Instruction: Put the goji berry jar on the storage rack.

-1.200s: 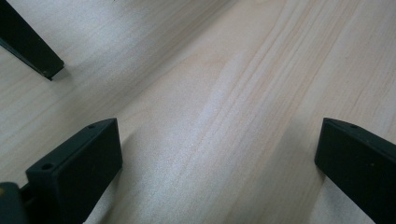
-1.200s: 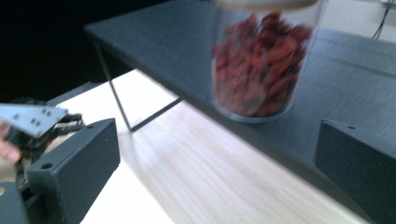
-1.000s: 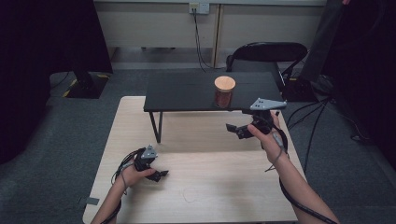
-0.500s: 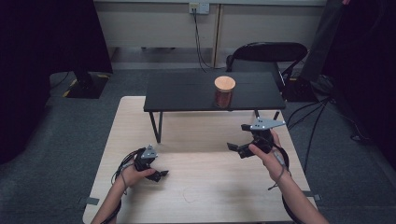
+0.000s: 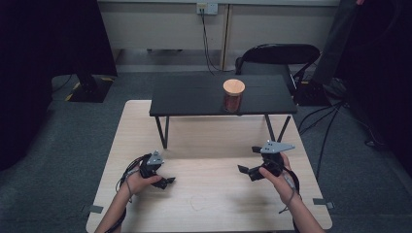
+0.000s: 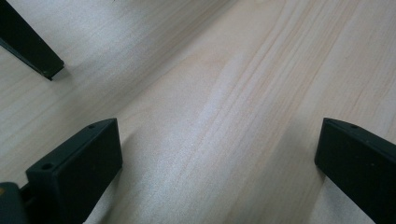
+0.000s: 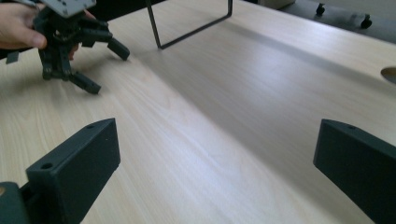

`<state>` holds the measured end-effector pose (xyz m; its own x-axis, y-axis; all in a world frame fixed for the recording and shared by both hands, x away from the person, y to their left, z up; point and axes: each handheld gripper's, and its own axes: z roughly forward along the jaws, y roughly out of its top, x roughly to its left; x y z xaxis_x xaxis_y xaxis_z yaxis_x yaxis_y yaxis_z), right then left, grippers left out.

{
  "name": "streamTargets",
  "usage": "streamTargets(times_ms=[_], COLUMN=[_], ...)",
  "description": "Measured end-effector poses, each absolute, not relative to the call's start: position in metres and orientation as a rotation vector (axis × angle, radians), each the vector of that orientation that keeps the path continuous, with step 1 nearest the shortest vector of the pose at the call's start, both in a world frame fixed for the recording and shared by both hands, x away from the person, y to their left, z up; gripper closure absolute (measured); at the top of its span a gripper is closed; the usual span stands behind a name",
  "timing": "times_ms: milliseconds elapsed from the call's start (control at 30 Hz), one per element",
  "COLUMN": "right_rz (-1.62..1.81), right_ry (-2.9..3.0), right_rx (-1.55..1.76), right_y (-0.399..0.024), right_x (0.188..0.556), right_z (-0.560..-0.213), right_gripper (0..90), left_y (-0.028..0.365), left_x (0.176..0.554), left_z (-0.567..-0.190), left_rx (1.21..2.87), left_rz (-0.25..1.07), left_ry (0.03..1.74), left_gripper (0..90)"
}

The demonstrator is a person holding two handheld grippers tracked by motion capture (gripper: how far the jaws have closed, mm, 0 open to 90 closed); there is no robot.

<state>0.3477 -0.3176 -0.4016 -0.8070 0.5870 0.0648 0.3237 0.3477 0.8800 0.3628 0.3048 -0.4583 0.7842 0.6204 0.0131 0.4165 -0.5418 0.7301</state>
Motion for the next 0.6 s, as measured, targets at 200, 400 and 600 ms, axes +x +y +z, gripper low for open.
streamTargets(times_ms=[200,400,600], right_rz=[1.412,1.369,1.327], right_ry=[2.376,2.396,2.419], right_rx=[0.843,0.832,0.83], right_y=[-0.324,-0.327,-0.329], right_x=[0.344,0.339,0.336], right_z=[-0.419,-0.433,-0.443], right_gripper=[0.0,0.5,0.6], left_y=[0.305,0.305,0.305], left_x=[0.363,0.363,0.363], left_z=[-0.458,-0.458,-0.458], left_rx=[2.223,2.224,2.224], left_rz=[0.35,0.35,0.35], left_ry=[0.764,0.763,0.764], left_gripper=[0.0,0.0,0.0])
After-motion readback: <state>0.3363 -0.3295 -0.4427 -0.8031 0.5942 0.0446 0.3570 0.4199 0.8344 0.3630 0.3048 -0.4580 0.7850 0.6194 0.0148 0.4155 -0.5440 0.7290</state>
